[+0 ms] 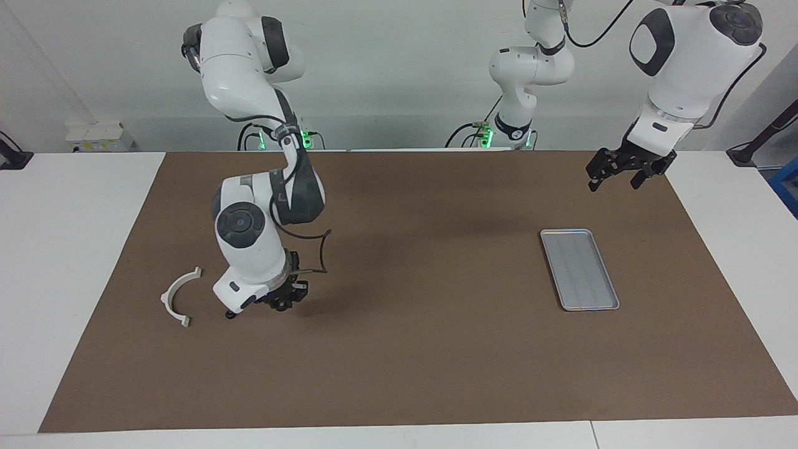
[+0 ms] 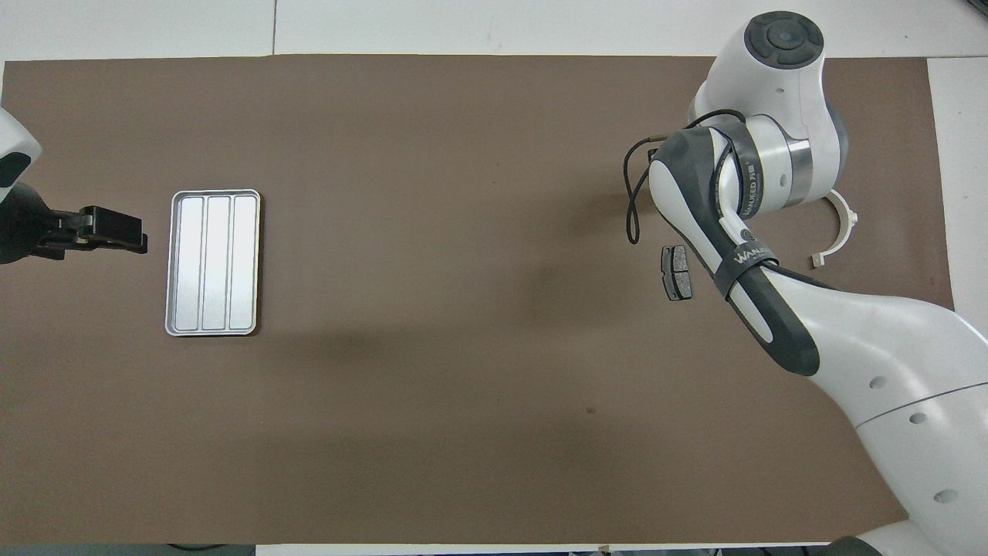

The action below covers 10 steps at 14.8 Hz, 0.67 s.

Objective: Place bearing gear from tray to pile

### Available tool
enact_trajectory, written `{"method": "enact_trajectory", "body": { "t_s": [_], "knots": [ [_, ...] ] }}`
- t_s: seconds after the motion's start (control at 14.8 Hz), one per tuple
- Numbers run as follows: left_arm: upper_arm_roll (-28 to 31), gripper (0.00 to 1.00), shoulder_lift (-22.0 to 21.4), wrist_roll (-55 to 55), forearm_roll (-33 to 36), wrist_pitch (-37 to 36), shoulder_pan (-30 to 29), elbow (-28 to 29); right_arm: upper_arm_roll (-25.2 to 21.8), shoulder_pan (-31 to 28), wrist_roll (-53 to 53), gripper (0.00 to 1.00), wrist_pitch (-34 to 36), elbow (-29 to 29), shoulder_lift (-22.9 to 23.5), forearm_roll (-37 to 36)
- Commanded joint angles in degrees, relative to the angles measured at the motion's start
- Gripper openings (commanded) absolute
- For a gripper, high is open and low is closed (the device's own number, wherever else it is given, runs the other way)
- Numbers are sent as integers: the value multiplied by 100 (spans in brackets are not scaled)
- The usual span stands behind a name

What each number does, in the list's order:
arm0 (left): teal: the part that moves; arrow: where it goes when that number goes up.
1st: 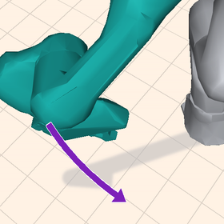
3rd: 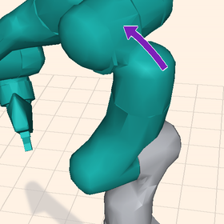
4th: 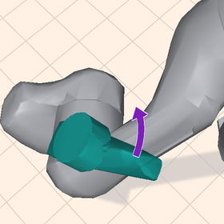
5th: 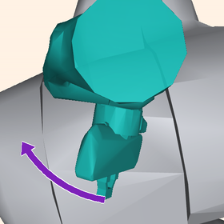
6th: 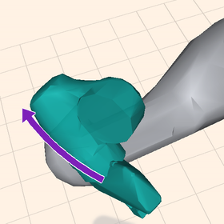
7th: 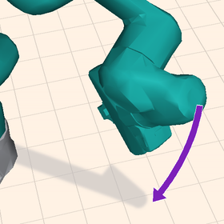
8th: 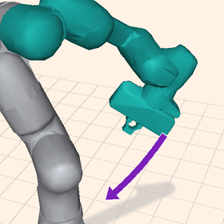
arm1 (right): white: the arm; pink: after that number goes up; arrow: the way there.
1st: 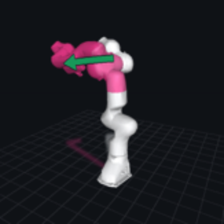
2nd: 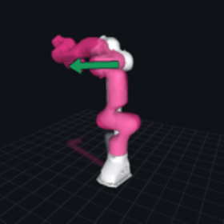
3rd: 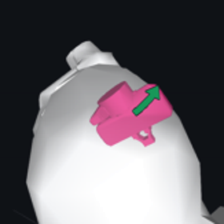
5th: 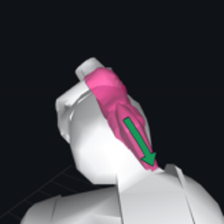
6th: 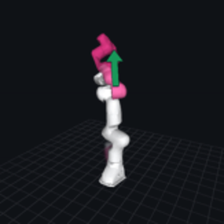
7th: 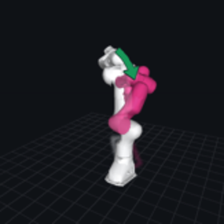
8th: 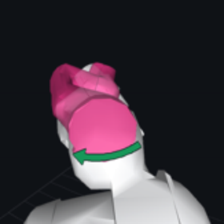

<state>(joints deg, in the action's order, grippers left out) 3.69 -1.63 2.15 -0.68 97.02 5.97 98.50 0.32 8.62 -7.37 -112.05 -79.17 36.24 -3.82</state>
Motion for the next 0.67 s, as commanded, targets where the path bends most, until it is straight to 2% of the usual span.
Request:
{"method": "enact_trajectory", "body": {
  "t_s": [0.0,0.2,0.4,0.47,0.54,0.61],
  "knots": [
    [-131,100,31,-13,15,-69,-184,-59,91,-228,357,0,-859,-861,-214,-110],
    [-96,100,13,-4,15,-51,-167,-59,100,-370,657,0,-1599,-1293,-205,-102],
    [-96,100,5,-4,15,-95,-131,-85,100,-344,631,0,-1540,-1312,-214,-84],
    [-88,100,-4,-13,24,-121,-131,-85,100,-317,614,16,-1470,-1286,-214,-67],
    [-87,100,-4,-4,24,-148,-131,-85,100,-335,605,99,-1452,-1285,-240,-32],
    [-87,100,-4,-4,24,-148,-131,-85,100,-326,605,100,-1408,-1277,-310,-31]
  ]
}}
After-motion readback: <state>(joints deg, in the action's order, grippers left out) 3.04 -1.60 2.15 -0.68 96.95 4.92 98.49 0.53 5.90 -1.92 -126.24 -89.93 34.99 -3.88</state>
